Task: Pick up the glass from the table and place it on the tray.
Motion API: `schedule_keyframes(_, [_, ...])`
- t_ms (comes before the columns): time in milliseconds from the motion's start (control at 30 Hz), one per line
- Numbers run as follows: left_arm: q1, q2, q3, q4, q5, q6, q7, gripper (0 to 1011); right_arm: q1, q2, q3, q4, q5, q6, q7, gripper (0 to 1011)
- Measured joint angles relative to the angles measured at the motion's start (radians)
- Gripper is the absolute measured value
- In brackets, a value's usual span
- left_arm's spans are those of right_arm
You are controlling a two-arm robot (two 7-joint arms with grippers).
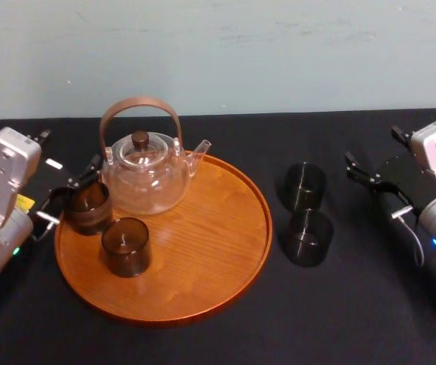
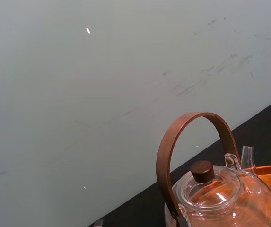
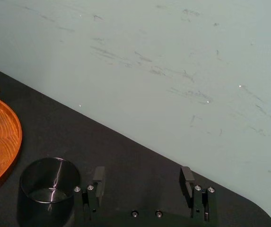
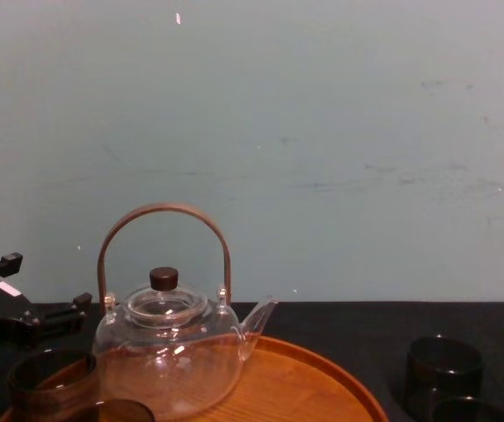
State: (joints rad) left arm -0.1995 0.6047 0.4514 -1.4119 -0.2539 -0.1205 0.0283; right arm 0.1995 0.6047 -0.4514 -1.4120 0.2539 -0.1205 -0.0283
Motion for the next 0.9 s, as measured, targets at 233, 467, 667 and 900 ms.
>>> schedule_keyframes(233, [0.000, 0.000, 0.000, 0.000, 0.000, 0.000, 0.000, 1001, 0.000, 0.000, 0.000, 0.000, 0.000, 0.000, 0.000, 1002])
schedule_keyframes(467, [0.000, 0.000, 0.000, 0.000, 0.000, 0.000, 0.000, 1001, 0.000, 0.000, 0.000, 0.000, 0.000, 0.000, 0.000, 1002])
schedule_keyframes(667, [0.000, 0.000, 0.000, 0.000, 0.000, 0.000, 0.000, 1001, 0.000, 0.000, 0.000, 0.000, 0.000, 0.000, 0.000, 1002])
schedule_keyframes(900, [0.000, 0.000, 0.000, 0.000, 0.000, 0.000, 0.000, 1001, 0.000, 0.000, 0.000, 0.000, 0.000, 0.000, 0.000, 1002])
